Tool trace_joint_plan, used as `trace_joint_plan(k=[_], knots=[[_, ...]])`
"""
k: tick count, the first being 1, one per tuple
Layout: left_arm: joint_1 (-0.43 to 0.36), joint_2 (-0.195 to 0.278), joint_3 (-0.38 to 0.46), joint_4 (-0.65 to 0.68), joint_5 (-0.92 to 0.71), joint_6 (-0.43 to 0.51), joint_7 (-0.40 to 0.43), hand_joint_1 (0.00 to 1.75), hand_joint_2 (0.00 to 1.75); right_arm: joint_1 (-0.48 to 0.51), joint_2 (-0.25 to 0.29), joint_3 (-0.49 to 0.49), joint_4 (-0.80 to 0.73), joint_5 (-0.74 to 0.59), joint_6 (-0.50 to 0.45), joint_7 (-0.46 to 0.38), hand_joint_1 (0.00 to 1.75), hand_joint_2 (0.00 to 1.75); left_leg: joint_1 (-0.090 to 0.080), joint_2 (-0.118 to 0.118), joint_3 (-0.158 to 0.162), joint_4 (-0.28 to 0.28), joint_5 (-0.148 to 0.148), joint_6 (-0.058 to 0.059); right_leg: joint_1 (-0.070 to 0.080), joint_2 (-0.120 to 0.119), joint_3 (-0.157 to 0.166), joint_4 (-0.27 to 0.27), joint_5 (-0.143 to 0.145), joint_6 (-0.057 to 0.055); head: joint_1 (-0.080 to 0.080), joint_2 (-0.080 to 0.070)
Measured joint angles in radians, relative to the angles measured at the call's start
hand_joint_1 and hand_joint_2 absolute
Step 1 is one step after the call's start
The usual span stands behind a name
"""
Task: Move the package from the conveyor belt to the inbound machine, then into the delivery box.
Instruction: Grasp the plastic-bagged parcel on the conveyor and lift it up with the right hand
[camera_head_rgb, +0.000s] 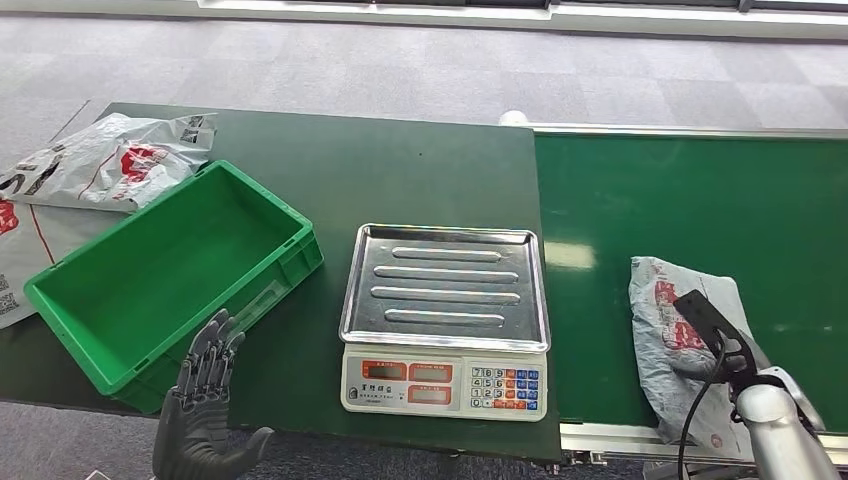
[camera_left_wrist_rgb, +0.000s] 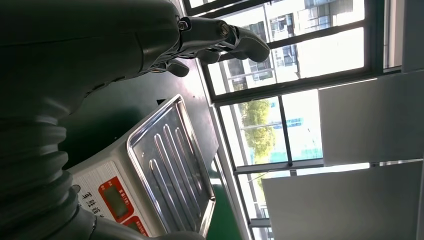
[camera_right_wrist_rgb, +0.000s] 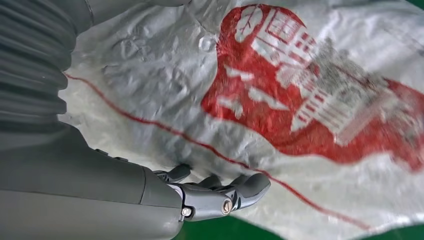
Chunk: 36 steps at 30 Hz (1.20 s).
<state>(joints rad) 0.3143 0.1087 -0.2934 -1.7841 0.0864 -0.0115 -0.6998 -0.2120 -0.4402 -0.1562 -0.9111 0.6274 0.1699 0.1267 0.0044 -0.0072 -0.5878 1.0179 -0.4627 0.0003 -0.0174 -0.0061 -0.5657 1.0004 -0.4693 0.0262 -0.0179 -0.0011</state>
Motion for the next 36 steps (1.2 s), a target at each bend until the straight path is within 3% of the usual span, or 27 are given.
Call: trace_joint_plan(k=[4, 8, 13, 25, 31, 36], knots=[[0.0, 0.0, 0.0, 0.001, -0.005, -0.012, 0.0, 0.0, 1.75, -0.049, -0.021, 0.048, 0.112, -0.001, 0.049, -0.021, 0.0, 1.75, 0.0, 0.0, 0.0, 0.0, 0.0, 0.0, 0.0, 0.0, 0.0, 0.0, -0.001, 0.0, 0.0, 0.0], [0.0, -0.001, 0.0, 0.009, -0.014, -0.026, 0.0, 0.0, 1.75, -0.092, -0.049, 0.107, 0.208, 0.046, 0.111, -0.004, 1.75, 1.75, 0.001, 0.0, 0.003, 0.0, -0.001, 0.001, 0.0, 0.0, 0.002, -0.001, -0.002, 0.0, 0.0, 0.0], [0.0, -0.01, 0.0, 0.018, -0.027, -0.03, 0.001, 0.0, 1.75, -0.136, -0.07, 0.158, 0.284, 0.076, 0.108, 0.007, 1.75, 1.75, 0.001, 0.0, 0.009, 0.0, -0.002, 0.003, 0.001, -0.001, 0.01, -0.004, -0.003, 0.001, 0.0, 0.0], [0.001, -0.02, 0.001, 0.019, -0.033, -0.032, 0.004, 0.0, 1.75, -0.158, -0.083, 0.171, 0.303, 0.075, 0.078, 0.02, 1.75, 1.75, 0.001, 0.0, 0.012, 0.0, -0.003, 0.004, 0.001, -0.001, 0.015, -0.006, -0.002, 0.002, 0.0, 0.0], [0.023, -0.037, 0.026, -0.011, -0.047, -0.044, 0.027, 0.0, 1.75, -0.14, -0.045, 0.145, 0.246, 0.03, -0.19, -0.011, 1.75, 1.75, 0.001, 0.0, 0.007, 0.0, -0.003, 0.003, 0.0, -0.002, 0.011, -0.005, -0.002, 0.002, 0.0, 0.0], [0.035, -0.05, 0.044, -0.036, -0.048, -0.05, 0.035, 0.0, 1.75, -0.131, -0.02, 0.127, 0.189, 0.025, -0.213, 0.0, 1.75, 1.75, 0.0, -0.001, 0.006, 0.0, -0.002, 0.003, 0.0, -0.002, 0.009, -0.004, -0.001, 0.002, 0.0, 0.0]])
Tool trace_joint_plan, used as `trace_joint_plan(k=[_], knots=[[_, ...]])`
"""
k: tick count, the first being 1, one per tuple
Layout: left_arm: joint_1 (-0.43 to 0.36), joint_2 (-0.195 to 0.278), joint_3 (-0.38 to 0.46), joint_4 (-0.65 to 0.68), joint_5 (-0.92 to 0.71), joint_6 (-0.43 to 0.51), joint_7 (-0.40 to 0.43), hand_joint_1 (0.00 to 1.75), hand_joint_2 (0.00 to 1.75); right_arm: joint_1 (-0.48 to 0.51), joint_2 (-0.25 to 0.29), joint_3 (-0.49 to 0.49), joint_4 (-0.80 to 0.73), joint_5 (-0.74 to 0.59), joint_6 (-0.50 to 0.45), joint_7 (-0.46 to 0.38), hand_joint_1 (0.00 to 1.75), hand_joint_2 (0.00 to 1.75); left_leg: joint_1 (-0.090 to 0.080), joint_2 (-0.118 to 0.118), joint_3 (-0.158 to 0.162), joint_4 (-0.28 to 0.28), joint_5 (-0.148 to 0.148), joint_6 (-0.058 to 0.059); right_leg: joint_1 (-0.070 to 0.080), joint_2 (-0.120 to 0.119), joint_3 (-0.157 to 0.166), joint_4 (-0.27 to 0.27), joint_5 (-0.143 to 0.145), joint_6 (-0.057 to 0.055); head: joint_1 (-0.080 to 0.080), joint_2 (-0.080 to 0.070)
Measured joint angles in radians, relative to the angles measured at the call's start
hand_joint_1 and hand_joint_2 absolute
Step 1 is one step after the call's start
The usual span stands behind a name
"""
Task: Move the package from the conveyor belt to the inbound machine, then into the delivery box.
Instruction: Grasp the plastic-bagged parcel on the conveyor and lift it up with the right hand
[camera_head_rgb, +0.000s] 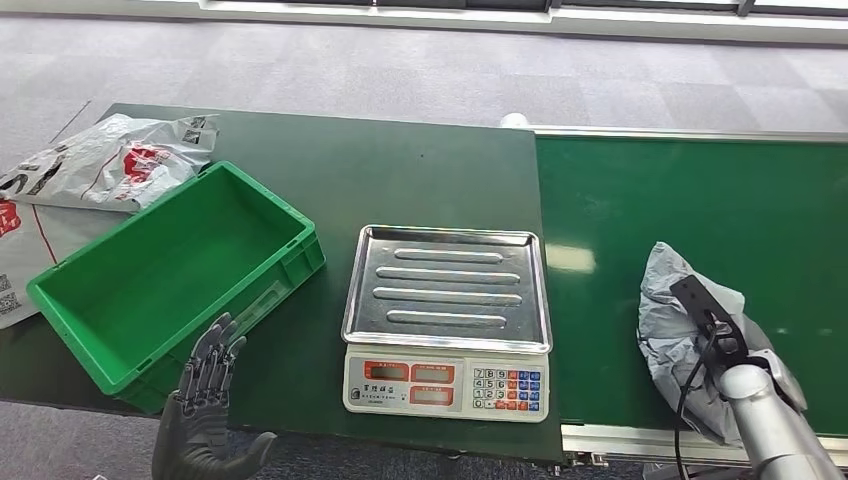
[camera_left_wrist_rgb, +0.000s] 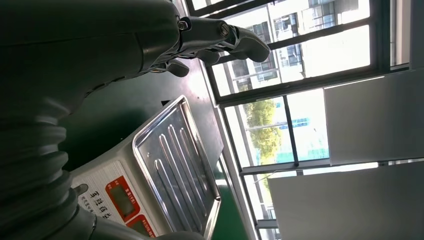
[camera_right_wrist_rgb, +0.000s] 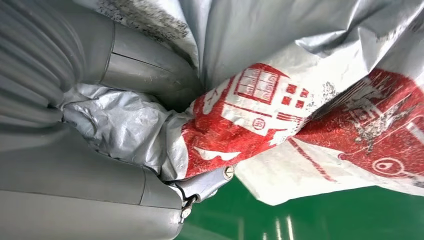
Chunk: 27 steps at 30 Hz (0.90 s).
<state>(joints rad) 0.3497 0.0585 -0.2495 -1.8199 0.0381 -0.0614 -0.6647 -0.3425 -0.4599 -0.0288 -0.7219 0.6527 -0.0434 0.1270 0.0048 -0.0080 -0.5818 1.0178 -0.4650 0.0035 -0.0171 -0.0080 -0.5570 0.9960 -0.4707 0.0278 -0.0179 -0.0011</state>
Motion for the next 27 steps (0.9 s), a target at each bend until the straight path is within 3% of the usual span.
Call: trace_joint_plan(k=[4, 6, 8, 11, 13, 14, 16, 18, 19, 22, 27], knots=[[0.002, -0.006, 0.005, -0.004, 0.0, -0.001, 0.001, 0.0, 1.75, 0.009, 0.01, -0.01, -0.022, -0.01, -0.02, -0.016, 1.75, 1.75, 0.0, 0.0, -0.002, 0.0, 0.0, 0.0, 0.0, 0.0, -0.001, 0.0, 0.0, 0.0, 0.0, 0.0], [0.003, -0.009, 0.008, -0.006, -0.001, -0.002, 0.001, 0.0, 1.75, 0.016, 0.019, -0.024, -0.044, -0.039, -0.092, -0.075, 1.75, 1.75, 0.0, 0.0, -0.003, 0.0, 0.0, 0.0, 0.0, 0.0, -0.002, 0.001, 0.0, 0.0, 0.0, 0.0], [0.003, -0.015, 0.01, -0.008, -0.004, 0.001, -0.002, 0.0, 1.75, 0.033, 0.046, -0.052, -0.109, -0.142, -0.251, -0.219, 1.75, 1.75, 0.0, -0.001, -0.005, 0.0, 0.0, 0.0, 0.0, 0.0, -0.004, 0.001, 0.0, 0.0, 0.0, 0.0], [-0.009, -0.024, 0.011, -0.006, -0.013, 0.035, -0.015, 0.0, 1.75, 0.074, 0.121, -0.109, -0.326, -0.403, -0.557, -0.577, 1.75, 1.75, -0.001, -0.002, -0.008, 0.0, 0.002, -0.002, -0.001, -0.001, -0.009, 0.004, 0.0, 0.0, 0.0, 0.0], [-0.018, -0.028, 0.011, -0.003, -0.016, 0.069, -0.025, 0.0, 1.75, 0.072, 0.158, -0.105, -0.47, -0.479, -0.614, -0.707, 1.75, 1.75, -0.001, -0.001, -0.009, 0.0, 0.002, -0.004, 0.0, 0.001, -0.01, 0.005, 0.0, -0.001, 0.0, 0.0], [-0.021, -0.028, 0.011, -0.002, -0.016, 0.081, -0.028, 0.0, 1.75, 0.062, 0.167, -0.084, -0.525, -0.487, -0.57, -0.695, 1.75, 1.75, -0.001, 0.001, -0.01, -0.001, 0.002, -0.005, 0.0, 0.003, -0.009, 0.006, 0.0, -0.001, 0.0, 0.0], [-0.03, -0.028, 0.012, -0.001, -0.018, 0.088, -0.033, 0.0, 1.75, 0.025, 0.173, -0.005, -0.601, -0.47, -0.389, -0.571, 1.75, 1.75, 0.0, 0.006, -0.011, -0.001, 0.0, -0.006, 0.0, 0.008, -0.009, 0.006, -0.001, -0.003, 0.0, 0.0], [-0.044, -0.028, 0.016, 0.0, -0.02, 0.071, -0.035, 0.0, 1.75, -0.024, 0.178, 0.103, -0.631, -0.396, -0.227, -0.456, 1.75, 1.75, 0.0, 0.011, -0.01, -0.002, 0.0, -0.008, 0.0, 0.012, -0.011, 0.006, 0.0, -0.005, 0.0, 0.0], [-0.051, -0.028, 0.019, 0.001, -0.021, 0.061, -0.036, 0.0, 1.75, -0.045, 0.186, 0.156, -0.641, -0.351, -0.193, -0.434, 1.75, 1.75, 0.0, 0.012, -0.008, -0.002, 0.002, -0.008, 0.0, 0.012, -0.013, 0.006, 0.002, -0.006, 0.0, 0.0], [-0.065, -0.028, 0.024, 0.007, -0.025, 0.046, -0.036, 0.0, 1.75, -0.081, 0.212, 0.274, -0.663, -0.281, -0.198, -0.413, 1.75, 1.75, 0.001, 0.004, -0.008, -0.001, 0.008, -0.008, 0.001, 0.005, -0.015, 0.007, 0.004, -0.007, 0.0, 0.0], [-0.067, -0.029, 0.03, 0.01, -0.035, 0.037, -0.036, 0.0, 1.75, -0.107, 0.231, 0.368, -0.697, -0.237, -0.234, -0.419, 1.75, 1.75, 0.001, -0.006, -0.014, -0.002, 0.011, -0.008, 0.001, -0.005, -0.016, 0.008, 0.004, -0.007, 0.0, 0.0]])
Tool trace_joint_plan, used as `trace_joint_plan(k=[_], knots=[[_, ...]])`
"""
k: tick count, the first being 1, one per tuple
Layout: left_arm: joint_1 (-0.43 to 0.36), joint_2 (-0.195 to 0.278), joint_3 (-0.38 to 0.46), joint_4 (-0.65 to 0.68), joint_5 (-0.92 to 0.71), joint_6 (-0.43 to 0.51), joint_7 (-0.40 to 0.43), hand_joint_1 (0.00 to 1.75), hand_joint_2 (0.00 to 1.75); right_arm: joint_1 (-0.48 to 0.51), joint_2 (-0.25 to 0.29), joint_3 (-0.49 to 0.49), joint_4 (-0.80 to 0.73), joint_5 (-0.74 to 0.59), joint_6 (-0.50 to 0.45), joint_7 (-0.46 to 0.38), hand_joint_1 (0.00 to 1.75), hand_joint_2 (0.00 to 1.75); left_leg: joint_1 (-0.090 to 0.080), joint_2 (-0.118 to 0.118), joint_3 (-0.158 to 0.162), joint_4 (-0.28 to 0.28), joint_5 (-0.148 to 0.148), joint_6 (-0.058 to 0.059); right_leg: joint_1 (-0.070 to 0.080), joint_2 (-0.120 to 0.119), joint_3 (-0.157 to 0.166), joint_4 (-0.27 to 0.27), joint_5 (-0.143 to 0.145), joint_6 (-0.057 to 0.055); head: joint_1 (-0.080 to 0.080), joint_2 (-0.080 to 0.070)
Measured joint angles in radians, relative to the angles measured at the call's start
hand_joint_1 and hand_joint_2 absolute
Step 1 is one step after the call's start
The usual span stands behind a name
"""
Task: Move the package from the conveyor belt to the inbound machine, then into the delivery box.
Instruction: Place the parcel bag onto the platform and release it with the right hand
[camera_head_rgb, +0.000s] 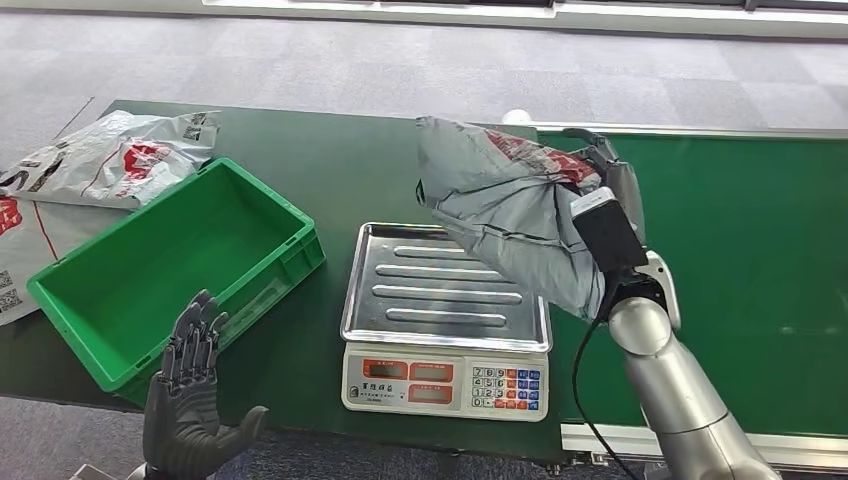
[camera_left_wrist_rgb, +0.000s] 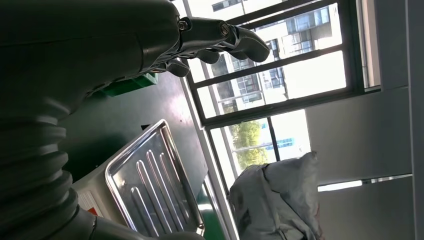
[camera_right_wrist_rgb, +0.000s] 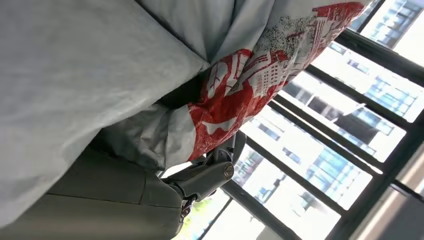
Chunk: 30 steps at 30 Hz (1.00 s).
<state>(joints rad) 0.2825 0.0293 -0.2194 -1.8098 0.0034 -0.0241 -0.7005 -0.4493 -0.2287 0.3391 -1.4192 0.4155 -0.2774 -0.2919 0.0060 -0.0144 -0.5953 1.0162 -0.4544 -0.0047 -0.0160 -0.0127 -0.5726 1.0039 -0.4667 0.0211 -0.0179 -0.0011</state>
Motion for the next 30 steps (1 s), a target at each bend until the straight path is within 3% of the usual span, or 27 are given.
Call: trace_joint_plan(k=[3, 7, 9, 15, 16, 17, 19, 20, 21, 30], knots=[[0.0, 0.0, 0.006, -0.002, -0.002, -0.001, -0.001, 0.0, 1.75, -0.025, 0.044, 0.058, -0.014, 0.05, 0.022, 0.053, 1.75, 1.75, 0.0, 0.004, 0.0, 0.0, -0.001, 0.0, 0.0, 0.004, -0.002, 0.0, 0.0, 0.0, 0.0, 0.0], [-0.008, 0.006, 0.02, 0.0, 0.014, -0.002, -0.001, 0.0, 1.75, -0.095, 0.114, 0.156, 0.008, 0.02, 0.249, 0.251, 1.75, 1.75, 0.0, 0.009, -0.001, 0.0, 0.001, -0.001, 0.001, 0.008, -0.006, 0.0, 0.002, -0.002, 0.0, 0.0], [-0.014, 0.012, 0.029, 0.005, 0.025, -0.008, -0.001, 0.0, 1.75, -0.137, 0.146, 0.185, 0.045, 0.01, 0.313, 0.309, 1.75, 1.75, 0.001, 0.008, -0.002, 0.0, 0.002, -0.002, 0.001, 0.007, -0.006, 0.001, 0.003, -0.003, 0.0, 0.0], [-0.025, 0.026, 0.049, 0.023, 0.042, -0.019, -0.001, 0.0, 1.75, -0.199, 0.195, 0.233, 0.142, 0.0, 0.369, 0.336, 1.75, 1.75, 0.002, 0.007, -0.002, 0.0, 0.003, -0.003, 0.002, 0.007, -0.006, 0.001, 0.004, -0.004, 0.0, 0.0], [-0.026, 0.029, 0.051, 0.025, 0.044, -0.02, -0.001, 0.0, 1.75, -0.206, 0.199, 0.238, 0.155, 0.0, 0.377, 0.34, 1.55, 1.75, 0.002, 0.007, -0.002, 0.0, 0.003, -0.003, 0.002, 0.007, -0.006, 0.001, 0.004, -0.004, 0.0, 0.0], [-0.027, 0.031, 0.052, 0.028, 0.045, -0.02, -0.001, 0.0, 1.75, -0.213, 0.201, 0.244, 0.17, 0.006, 0.384, 0.349, 1.11, 1.75, 0.002, 0.007, -0.002, 0.0, 0.003, -0.003, 0.002, 0.007, -0.007, 0.001, 0.004, -0.004, 0.0, 0.0], [-0.029, 0.036, 0.052, 0.033, 0.047, -0.02, -0.001, 0.0, 1.75, -0.228, 0.206, 0.256, 0.209, 0.032, 0.391, 0.383, 0.24, 0.87, 0.002, 0.007, -0.003, 0.0, 0.003, -0.003, 0.002, 0.007, -0.007, 0.001, 0.004, -0.004, 0.0, 0.0], [-0.031, 0.038, 0.052, 0.036, 0.048, -0.02, -0.001, 0.0, 1.75, -0.236, 0.208, 0.262, 0.232, 0.051, 0.391, 0.402, 0.0, 0.44, 0.002, 0.007, -0.003, 0.0, 0.003, -0.003, 0.002, 0.007, -0.007, 0.001, 0.004, -0.004, 0.0, 0.0], [-0.032, 0.039, 0.052, 0.039, 0.049, -0.02, -0.001, 0.0, 1.75, -0.243, 0.211, 0.268, 0.258, 0.069, 0.391, 0.42, 0.0, 0.0, 0.002, 0.007, -0.003, 0.0, 0.003, -0.003, 0.002, 0.007, -0.007, 0.001, 0.004, -0.004, 0.0, 0.0], [-0.064, 0.044, 0.046, 0.072, 0.052, -0.017, 0.001, 0.0, 1.75, -0.265, 0.229, 0.282, 0.415, 0.1, 0.388, 0.403, 0.0, 0.0, 0.002, 0.008, -0.002, 0.0, 0.003, -0.004, 0.002, 0.008, -0.008, 0.001, 0.005, -0.005, 0.0, 0.0]])
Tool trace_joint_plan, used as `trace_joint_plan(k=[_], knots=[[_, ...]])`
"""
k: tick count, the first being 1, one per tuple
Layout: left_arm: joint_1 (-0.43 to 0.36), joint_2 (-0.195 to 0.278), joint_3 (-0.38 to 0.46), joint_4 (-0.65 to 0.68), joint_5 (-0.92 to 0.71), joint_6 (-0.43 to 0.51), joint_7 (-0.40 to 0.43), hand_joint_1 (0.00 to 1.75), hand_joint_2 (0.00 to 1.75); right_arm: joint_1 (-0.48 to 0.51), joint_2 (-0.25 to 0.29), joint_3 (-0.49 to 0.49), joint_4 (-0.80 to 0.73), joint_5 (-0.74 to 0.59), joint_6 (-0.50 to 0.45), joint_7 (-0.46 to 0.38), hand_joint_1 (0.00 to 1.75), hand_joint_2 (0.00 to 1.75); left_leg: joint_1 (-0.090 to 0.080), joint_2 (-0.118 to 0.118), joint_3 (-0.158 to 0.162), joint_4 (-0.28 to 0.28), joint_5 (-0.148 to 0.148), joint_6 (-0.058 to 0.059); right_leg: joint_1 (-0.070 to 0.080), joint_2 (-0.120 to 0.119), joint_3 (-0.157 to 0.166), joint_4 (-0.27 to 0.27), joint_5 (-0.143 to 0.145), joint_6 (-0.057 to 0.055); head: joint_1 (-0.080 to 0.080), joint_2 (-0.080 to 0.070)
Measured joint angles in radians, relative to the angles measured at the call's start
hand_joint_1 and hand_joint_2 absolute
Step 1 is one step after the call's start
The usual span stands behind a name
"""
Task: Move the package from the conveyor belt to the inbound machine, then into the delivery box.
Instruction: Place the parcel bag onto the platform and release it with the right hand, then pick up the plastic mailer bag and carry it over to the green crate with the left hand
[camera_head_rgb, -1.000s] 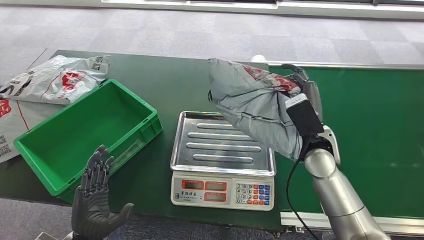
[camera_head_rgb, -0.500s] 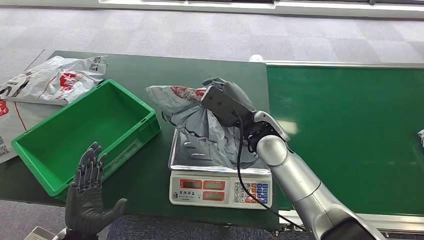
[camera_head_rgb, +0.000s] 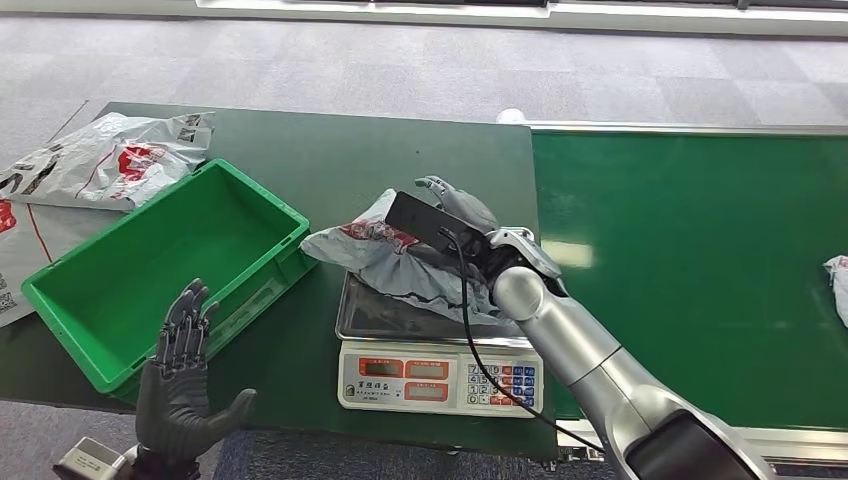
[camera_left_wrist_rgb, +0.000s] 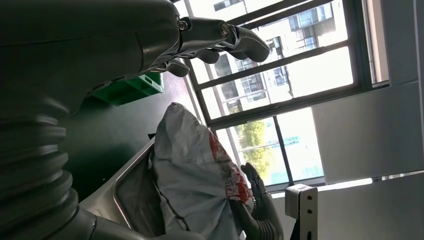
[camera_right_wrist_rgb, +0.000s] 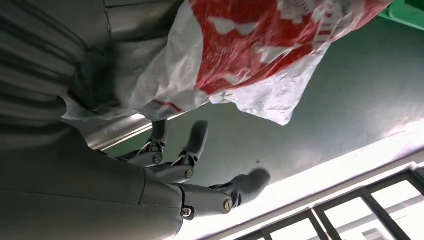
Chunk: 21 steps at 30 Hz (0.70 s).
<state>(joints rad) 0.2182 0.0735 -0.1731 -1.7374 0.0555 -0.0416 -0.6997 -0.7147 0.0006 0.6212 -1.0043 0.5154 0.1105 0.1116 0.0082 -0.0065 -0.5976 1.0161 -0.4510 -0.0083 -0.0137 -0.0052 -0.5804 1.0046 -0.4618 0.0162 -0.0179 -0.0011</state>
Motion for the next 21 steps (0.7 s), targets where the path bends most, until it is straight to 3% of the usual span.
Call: trace_joint_plan(k=[13, 16, 20, 21], knots=[[-0.012, 0.006, -0.006, 0.012, -0.018, 0.016, 0.008, 0.0, 1.75, 0.0, 0.005, 0.0, 0.015, 0.009, 0.0, 0.01, 0.0, 0.0, 0.0, 0.0, -0.001, 0.0, 0.0, 0.0, 0.0, 0.0, -0.001, 0.0, 0.0, 0.0, 0.0, 0.0], [-0.021, 0.006, -0.02, 0.016, -0.073, 0.031, 0.024, 0.0, 1.75, 0.003, 0.01, -0.007, 0.01, -0.02, -0.017, -0.035, 0.0, 0.0, 0.0, 0.0, -0.001, 0.0, 0.0, 0.0, 0.0, 0.0, -0.001, 0.0, 0.0, 0.0, 0.0, 0.0], [-0.078, 0.005, -0.059, 0.019, -0.232, 0.096, 0.109, 0.0, 1.75, 0.046, 0.033, -0.062, -0.074, -0.165, -0.124, -0.251, 0.0, 1.75, 0.0, -0.001, 0.0, 0.001, 0.0, 0.0, 0.0, -0.001, -0.001, 0.0, 0.0, 0.0, 0.0, 0.0], [-0.106, 0.004, -0.071, 0.021, -0.276, 0.116, 0.147, 0.0, 1.75, 0.066, 0.039, -0.08, -0.118, -0.2, -0.165, -0.31, 0.0, 1.75, 0.0, -0.002, 0.0, 0.001, 0.0, 0.0, 0.0, -0.002, -0.001, 0.0, 0.0, 0.0, 0.0, 0.0]])
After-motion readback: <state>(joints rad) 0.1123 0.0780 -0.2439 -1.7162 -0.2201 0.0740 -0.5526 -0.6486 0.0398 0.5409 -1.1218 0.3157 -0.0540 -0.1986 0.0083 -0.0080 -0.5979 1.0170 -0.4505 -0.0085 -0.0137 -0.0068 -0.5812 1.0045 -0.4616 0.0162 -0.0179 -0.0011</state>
